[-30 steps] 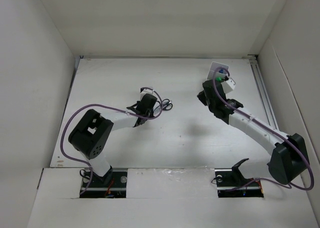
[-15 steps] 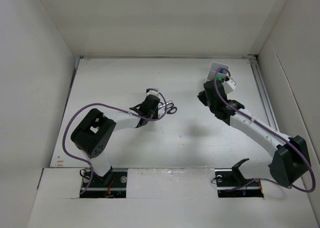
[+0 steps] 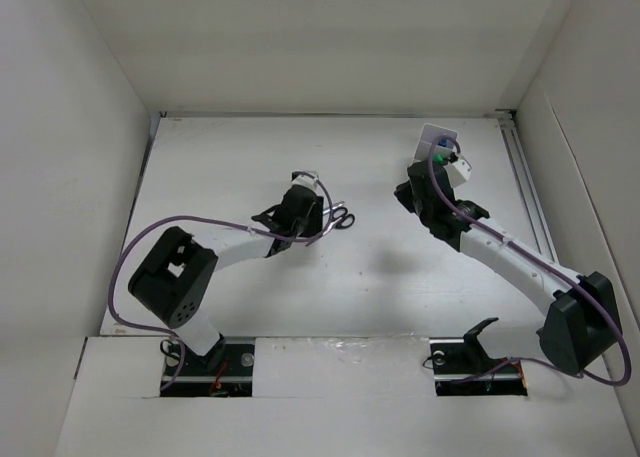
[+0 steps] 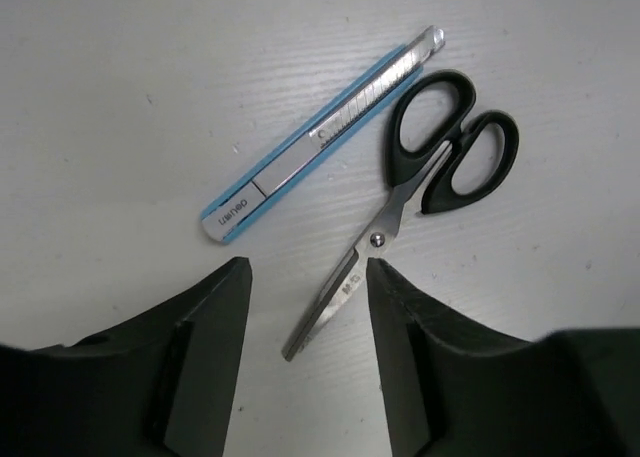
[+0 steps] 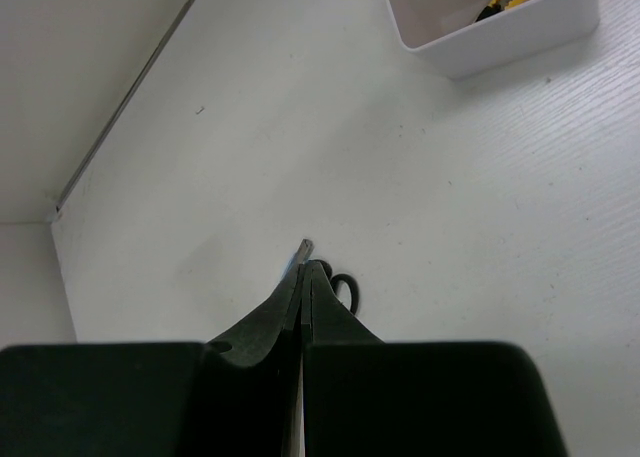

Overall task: Sort the stationery into containers
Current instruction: Pick up the pen from the center of the board.

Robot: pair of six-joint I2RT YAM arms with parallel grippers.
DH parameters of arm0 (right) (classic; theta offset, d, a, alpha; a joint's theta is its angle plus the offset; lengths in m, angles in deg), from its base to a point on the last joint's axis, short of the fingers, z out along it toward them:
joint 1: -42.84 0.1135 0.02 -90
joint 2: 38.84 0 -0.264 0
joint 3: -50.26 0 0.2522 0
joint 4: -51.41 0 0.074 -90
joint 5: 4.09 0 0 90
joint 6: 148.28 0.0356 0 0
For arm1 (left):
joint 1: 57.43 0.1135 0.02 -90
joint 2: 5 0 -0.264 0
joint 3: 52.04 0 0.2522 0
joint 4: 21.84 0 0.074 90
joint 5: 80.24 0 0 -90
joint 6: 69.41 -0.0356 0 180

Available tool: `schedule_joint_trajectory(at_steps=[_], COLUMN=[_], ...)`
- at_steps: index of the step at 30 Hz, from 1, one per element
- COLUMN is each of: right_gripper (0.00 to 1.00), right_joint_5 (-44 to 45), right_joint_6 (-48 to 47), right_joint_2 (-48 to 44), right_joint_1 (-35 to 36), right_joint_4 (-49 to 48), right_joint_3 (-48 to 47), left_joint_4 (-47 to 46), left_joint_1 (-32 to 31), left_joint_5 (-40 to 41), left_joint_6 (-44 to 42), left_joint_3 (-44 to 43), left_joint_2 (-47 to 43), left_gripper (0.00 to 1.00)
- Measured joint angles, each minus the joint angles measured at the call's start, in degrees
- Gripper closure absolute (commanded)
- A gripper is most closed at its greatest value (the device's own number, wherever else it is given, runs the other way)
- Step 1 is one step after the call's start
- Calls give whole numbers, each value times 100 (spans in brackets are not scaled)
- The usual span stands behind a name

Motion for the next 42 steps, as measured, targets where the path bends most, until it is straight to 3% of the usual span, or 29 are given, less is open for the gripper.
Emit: schedule_joint_trajectory(at_steps=[2, 17, 21, 24, 25, 31, 36, 42], right_gripper=[98, 96, 96, 89, 80, 61, 49, 42], right_joint_5=[-31, -125, -133, -149, -151, -223, -498, -1117], right_joint_6=[-4, -107, -109, -111, -114, -122, -184, -267], right_joint_2=[0, 0, -15, -46, -57, -155, -205, -203], right_joint_1=[0, 0, 0, 0, 0, -33, -114, -210], right_joint_4=[-7, -81, -83, -92, -96, -109, -190, -328], right_joint_3=[0, 0, 0, 0, 0, 2, 13, 22], left_joint_4=[44, 562, 647, 656, 658, 658, 564, 592], left_joint_1=[50, 170, 170, 170, 170, 170, 170, 170], left_joint_5=[50, 90, 131, 138, 140, 227, 302, 212], left_joint_6=[-31, -726, -793, -807, -807, -715, -643, -553], left_joint_3=[-103, -1167, -1200, -1217, -1217, -1202, -1130, -726], left_joint_2=[-55, 1102, 1231, 1246, 1246, 1246, 1215, 734], left_gripper=[43, 42, 54, 58, 60, 91, 100, 100])
